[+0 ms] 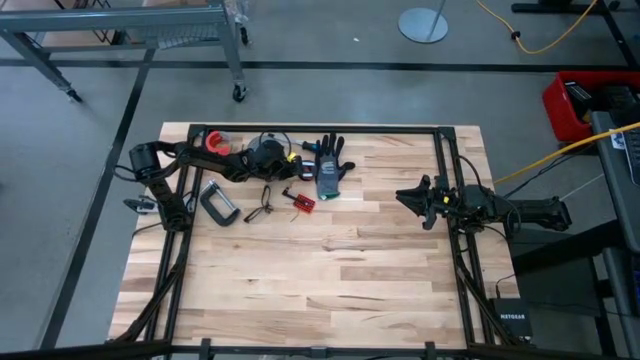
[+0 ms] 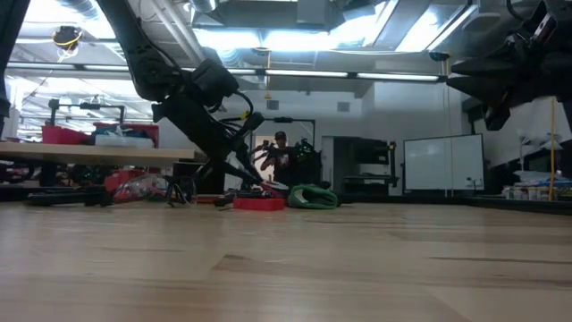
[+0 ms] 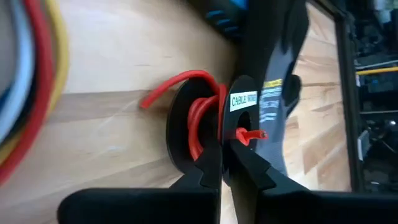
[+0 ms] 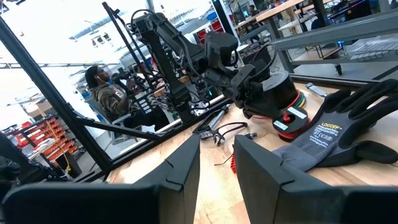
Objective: Coil cords
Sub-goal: Uncoil the orange wire from the black spool
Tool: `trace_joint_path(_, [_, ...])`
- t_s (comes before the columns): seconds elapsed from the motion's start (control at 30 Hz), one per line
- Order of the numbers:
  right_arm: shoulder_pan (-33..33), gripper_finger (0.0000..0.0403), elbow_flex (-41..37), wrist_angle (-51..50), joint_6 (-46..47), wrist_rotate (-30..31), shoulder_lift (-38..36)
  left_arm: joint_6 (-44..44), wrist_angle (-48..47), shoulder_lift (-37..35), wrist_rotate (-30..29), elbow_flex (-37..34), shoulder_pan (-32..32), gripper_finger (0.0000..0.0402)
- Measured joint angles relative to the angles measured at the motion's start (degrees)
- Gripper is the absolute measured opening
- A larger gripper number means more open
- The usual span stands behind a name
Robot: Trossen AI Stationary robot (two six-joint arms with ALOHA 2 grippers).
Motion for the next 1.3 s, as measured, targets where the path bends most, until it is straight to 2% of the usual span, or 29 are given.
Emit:
trace_joint_path(0.27, [0.0, 0.0104, 0.0, 0.0, 0.0, 0.0, 0.0, 0.6, 6.7, -0.5, 1.3, -0.1, 0.0, 0.0001])
trace_joint_path(0.43, [0.0, 0.0104, 0.0, 0.0, 0.0, 0.0, 0.0, 2.7, 6.6, -3.3, 1.8, -0.1, 0.1, 0.0001])
trace_joint_path(0.87, [0.0, 0.0104, 0.0, 0.0, -0.3, 0.0, 0.0, 10.5, 1.8, -20.5, 2.6, 0.0, -1.7, 0.0000])
trace_joint_path(1.07, [0.0, 0.0104, 0.0, 0.0, -0.8, 0.0, 0.0, 23.0, 1.7, -26.8, 5.4, 0.0, -8.9, 0.0000])
trace_joint_path(1.2, [0.0, 0.0104, 0.0, 0.0, -1.0, -0.2, 0.0, 37.5, 2.0, -27.3, 7.0, 0.0, -16.1, 0.0000])
trace_joint_path(1.3, [0.0, 0.0104, 0.0, 0.0, -1.0, -2.6, 0.0, 43.5, 2.3, -26.9, 5.0, 0.0, -20.4, 0.0000])
